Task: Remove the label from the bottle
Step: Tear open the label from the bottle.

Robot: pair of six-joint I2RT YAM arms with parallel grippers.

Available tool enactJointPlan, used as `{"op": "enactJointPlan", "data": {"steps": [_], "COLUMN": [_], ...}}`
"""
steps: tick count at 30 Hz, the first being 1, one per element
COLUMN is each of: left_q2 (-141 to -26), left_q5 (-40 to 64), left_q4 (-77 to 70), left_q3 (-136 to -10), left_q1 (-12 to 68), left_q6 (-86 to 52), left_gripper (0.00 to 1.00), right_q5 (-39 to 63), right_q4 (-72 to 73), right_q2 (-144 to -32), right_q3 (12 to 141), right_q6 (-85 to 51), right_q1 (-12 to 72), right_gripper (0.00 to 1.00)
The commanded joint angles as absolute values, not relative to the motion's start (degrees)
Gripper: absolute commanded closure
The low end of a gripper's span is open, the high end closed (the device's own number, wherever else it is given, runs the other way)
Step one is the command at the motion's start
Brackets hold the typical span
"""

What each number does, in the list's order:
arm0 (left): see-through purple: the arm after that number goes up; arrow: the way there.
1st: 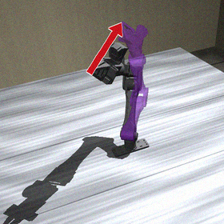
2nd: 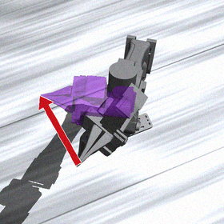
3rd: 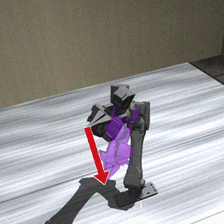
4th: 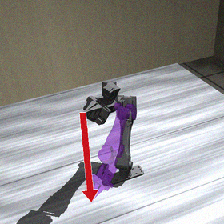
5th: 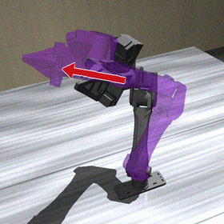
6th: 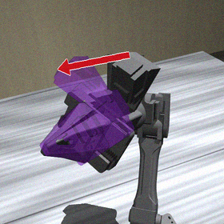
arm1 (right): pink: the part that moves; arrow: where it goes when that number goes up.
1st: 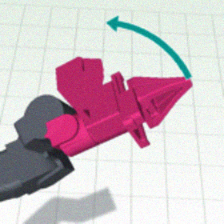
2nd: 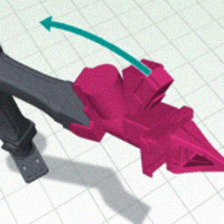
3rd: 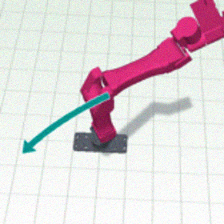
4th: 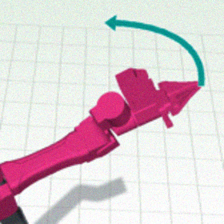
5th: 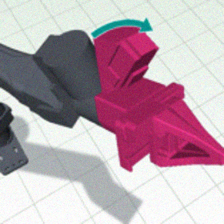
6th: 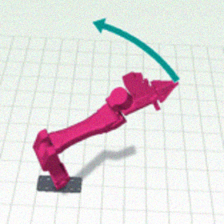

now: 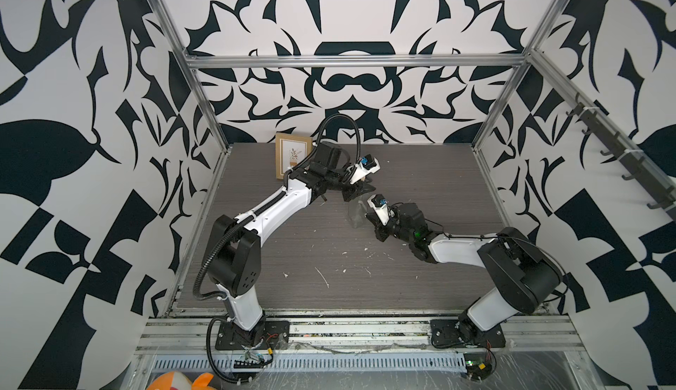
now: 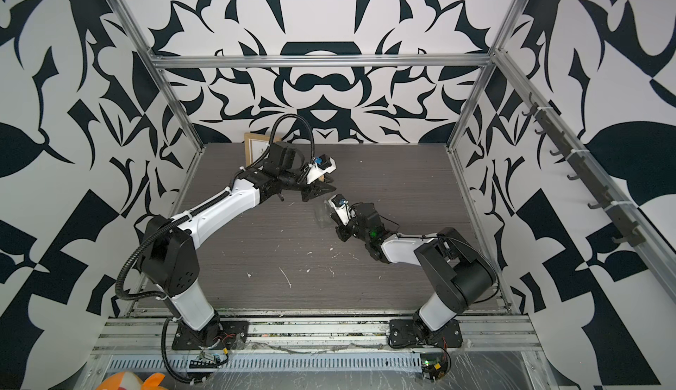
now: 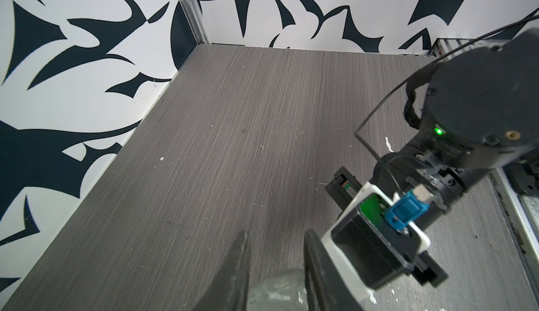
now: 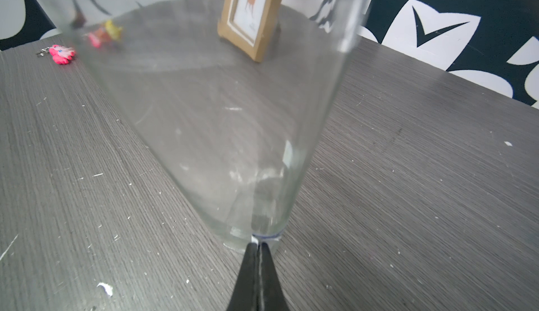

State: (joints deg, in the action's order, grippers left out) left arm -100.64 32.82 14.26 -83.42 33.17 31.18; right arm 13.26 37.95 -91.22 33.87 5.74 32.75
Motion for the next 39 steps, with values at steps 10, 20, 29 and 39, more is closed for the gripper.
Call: {"op": "enactJointPlan", "data": {"steps": [10,20,29,39], "left_q2": [-105.1,-105.1,-105.5,-105.5], "left_q5": [28.2,28.5,29.7,29.9], "left_q4": [25.8,25.9,26.7,27.6], "left_q3": [-80.0,-80.0,-80.5,-80.7], "left_q1": [33.1,33.1,33.1,33.1], "left_q6": [34.6,34.9,35.5,36.2], "left_gripper": [1.0,1.0,1.0,1.0], "right_q5": [9.0,8.4,7.8,7.6], "right_q4": [41.3,41.3,40.8,40.3], "right_q2": [-89.6,-88.9,-88.2,-87.7], "right_q3": [32.5,31.9,31.6,31.4], "right_q6": [3.6,3.5,3.8,4.1], "right_q1": [32.5,31.9,31.6,31.2], "right_gripper": [1.0,1.0,1.0,1.0]}}
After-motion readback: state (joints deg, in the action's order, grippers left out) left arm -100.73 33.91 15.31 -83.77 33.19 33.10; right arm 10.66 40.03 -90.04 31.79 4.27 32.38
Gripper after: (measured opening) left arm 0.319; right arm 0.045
